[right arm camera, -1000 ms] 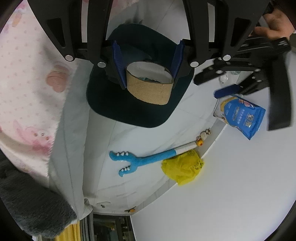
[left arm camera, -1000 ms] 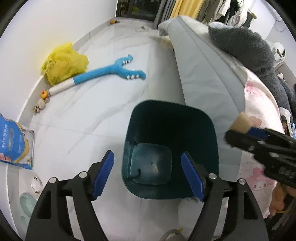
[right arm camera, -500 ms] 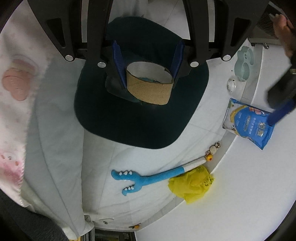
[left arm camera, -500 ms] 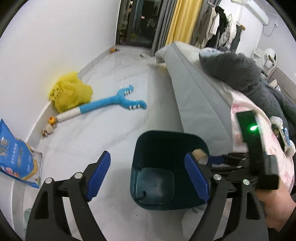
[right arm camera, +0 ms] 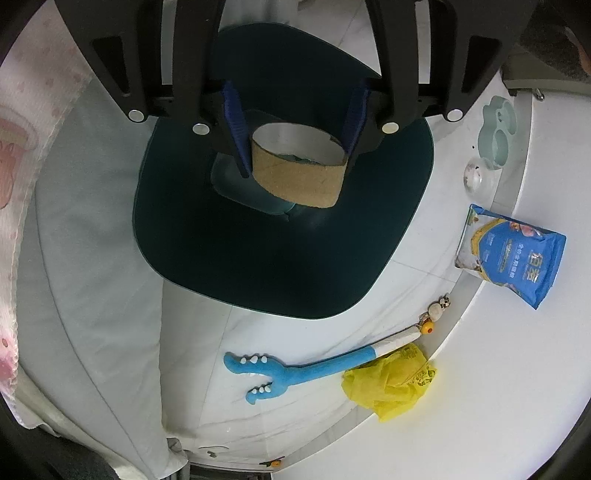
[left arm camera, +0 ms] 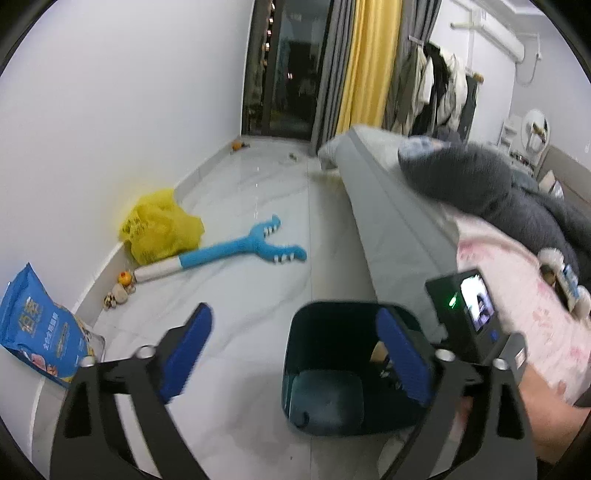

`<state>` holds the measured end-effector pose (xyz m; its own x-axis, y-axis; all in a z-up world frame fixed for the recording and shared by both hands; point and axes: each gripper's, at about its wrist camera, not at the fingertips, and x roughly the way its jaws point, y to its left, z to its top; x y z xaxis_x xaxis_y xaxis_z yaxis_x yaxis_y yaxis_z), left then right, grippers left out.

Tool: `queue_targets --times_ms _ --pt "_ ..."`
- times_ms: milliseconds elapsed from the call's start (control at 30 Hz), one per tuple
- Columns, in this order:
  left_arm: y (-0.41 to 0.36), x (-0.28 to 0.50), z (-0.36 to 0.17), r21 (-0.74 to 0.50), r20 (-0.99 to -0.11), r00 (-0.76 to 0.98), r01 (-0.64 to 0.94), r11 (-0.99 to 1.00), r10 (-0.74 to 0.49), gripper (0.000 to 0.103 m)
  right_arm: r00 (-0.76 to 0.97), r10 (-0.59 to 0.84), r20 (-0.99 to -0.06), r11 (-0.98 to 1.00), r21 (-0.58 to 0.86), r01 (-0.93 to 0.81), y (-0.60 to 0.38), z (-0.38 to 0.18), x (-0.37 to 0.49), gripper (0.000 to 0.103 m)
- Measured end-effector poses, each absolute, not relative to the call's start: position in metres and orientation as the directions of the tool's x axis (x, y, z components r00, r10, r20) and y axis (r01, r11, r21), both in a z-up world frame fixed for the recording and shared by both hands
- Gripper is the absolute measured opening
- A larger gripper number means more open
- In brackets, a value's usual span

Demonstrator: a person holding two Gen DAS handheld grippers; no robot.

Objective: Collect trash
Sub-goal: 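Open the right gripper to drop the tape core into the bin, then move the right gripper back to the bed and close on the white cloth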

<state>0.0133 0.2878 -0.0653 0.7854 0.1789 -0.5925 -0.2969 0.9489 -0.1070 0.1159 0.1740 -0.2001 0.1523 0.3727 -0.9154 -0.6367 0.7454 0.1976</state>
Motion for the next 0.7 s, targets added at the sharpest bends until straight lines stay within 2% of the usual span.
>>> queue_targets --times_ms 33,100,200,400,700 --pt "0.287 0.011 -0.061 -0.112 -0.575 0.798 -0.295 0.949 0.181 0.096 0.157 0.373 -0.914 0.745 0.195 -0.638 0.174 -0.199 0.115 0.059" --pt "0.285 0.01 -0.056 -0.108 -0.558 0.809 -0.291 0.951 0.184 0.098 0.172 0.378 -0.91 0.747 0.189 -0.637 0.173 -0.196 0.115 0.076" --pt "0.283 0.013 -0.053 -0.116 -0.557 0.814 -0.276 0.954 0.168 0.098 0.181 0.387 -0.904 0.742 0.189 -0.643 0.169 -0.19 0.114 0.087" --pt "0.273 0.017 -0.045 -0.114 -0.537 0.826 -0.27 0.956 0.17 0.098 0.202 0.419 -0.885 0.731 0.196 -0.654 0.157 -0.174 0.11 0.091" --pt "0.248 0.021 -0.027 -0.098 -0.473 0.869 -0.219 0.971 0.148 0.098 0.281 0.525 -0.803 0.706 0.227 -0.67 0.124 -0.119 0.102 0.098"
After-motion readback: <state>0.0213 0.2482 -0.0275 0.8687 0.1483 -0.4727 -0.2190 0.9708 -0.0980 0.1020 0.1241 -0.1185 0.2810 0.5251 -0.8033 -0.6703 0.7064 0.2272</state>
